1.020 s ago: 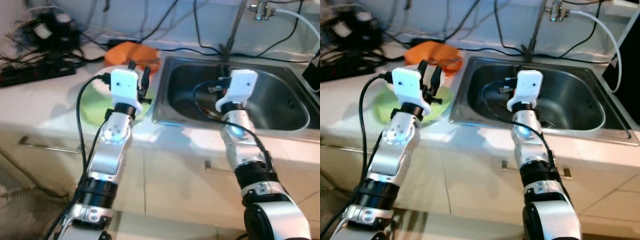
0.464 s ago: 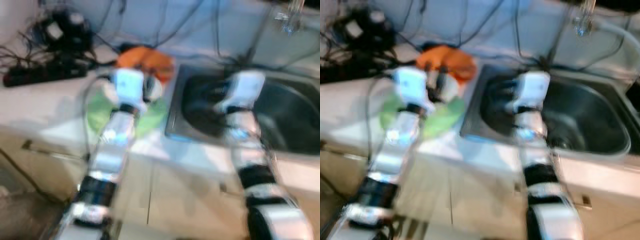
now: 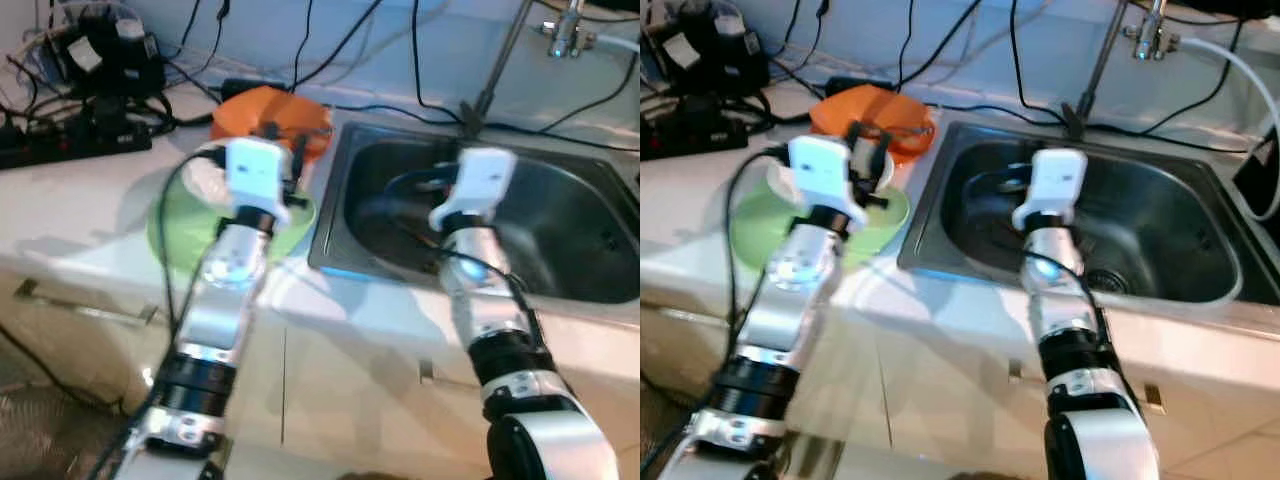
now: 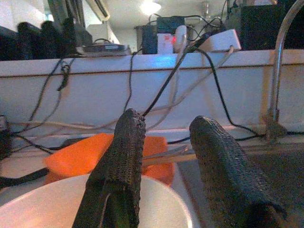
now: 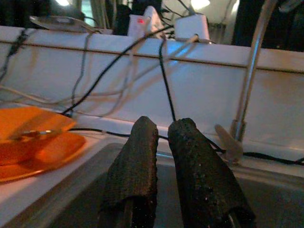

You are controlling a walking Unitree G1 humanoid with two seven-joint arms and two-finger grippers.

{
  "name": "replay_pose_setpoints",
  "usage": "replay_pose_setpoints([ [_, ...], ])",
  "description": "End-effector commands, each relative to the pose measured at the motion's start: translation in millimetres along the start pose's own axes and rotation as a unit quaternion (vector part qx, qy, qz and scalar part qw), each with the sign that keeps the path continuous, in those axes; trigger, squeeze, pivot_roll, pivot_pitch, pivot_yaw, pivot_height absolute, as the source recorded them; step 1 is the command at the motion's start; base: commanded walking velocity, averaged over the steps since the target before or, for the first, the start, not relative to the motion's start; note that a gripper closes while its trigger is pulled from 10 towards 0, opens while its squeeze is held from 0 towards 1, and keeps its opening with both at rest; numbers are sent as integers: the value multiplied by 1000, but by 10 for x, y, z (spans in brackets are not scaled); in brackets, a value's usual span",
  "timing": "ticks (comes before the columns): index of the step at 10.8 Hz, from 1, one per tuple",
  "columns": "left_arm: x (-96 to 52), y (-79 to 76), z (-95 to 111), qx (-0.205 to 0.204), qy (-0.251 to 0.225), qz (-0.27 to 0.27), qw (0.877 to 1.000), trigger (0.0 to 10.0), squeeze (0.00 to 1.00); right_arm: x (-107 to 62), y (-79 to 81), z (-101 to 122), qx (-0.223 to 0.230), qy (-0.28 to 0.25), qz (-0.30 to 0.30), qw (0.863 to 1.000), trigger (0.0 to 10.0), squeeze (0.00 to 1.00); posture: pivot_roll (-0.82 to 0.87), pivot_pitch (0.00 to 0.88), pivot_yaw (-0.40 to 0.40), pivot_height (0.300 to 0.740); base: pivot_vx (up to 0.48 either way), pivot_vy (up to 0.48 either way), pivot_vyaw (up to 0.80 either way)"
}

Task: Kitchen organization

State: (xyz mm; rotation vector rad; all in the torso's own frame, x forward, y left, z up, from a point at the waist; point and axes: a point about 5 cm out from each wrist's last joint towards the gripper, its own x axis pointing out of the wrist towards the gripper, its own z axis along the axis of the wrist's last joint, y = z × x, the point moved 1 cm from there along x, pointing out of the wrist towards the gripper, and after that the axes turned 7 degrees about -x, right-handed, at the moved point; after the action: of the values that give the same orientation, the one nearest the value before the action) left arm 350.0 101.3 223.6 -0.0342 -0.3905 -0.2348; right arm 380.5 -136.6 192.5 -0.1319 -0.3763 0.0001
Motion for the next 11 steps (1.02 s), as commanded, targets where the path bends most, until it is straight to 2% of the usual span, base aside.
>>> replay_pose_setpoints([
  [1,29,3,86,17,-5,-9,1000,10000,0,28,-14,28,3,-2,-2,1000,10000,0,226,31,-37,740,0,0,0],
  [3,70,84,79,113,42,-64,991,10000,0,29,-6,17,4,1,0,1000,10000,0,235,30,-38,740,0,0,0],
  [4,100,189,98,141,71,-87,984,10000,0,27,9,6,6,4,2,1000,10000,0,238,28,-33,740,0,0,0],
  [6,85,285,154,180,98,-135,969,10000,0,19,33,-7,8,7,4,1000,10000,0,243,29,-32,740,0,0,0],
  [7,-13,354,152,197,149,-191,950,10000,0,18,33,-14,9,9,5,1000,10000,0,247,30,-31,740,0,0,0],
  [9,-136,476,181,207,184,-223,935,10000,0,20,43,-15,12,9,7,1000,10000,0,251,30,-30,740,0,0,0],
  [10,-159,600,224,208,191,-200,938,10000,0,15,66,-21,14,11,10,1000,10000,0,250,28,-29,740,0,0,0],
  [11,-121,751,403,164,162,-143,963,10000,0,10,77,-22,15,11,12,1000,10000,0,256,28,-29,740,0,0,0],
])
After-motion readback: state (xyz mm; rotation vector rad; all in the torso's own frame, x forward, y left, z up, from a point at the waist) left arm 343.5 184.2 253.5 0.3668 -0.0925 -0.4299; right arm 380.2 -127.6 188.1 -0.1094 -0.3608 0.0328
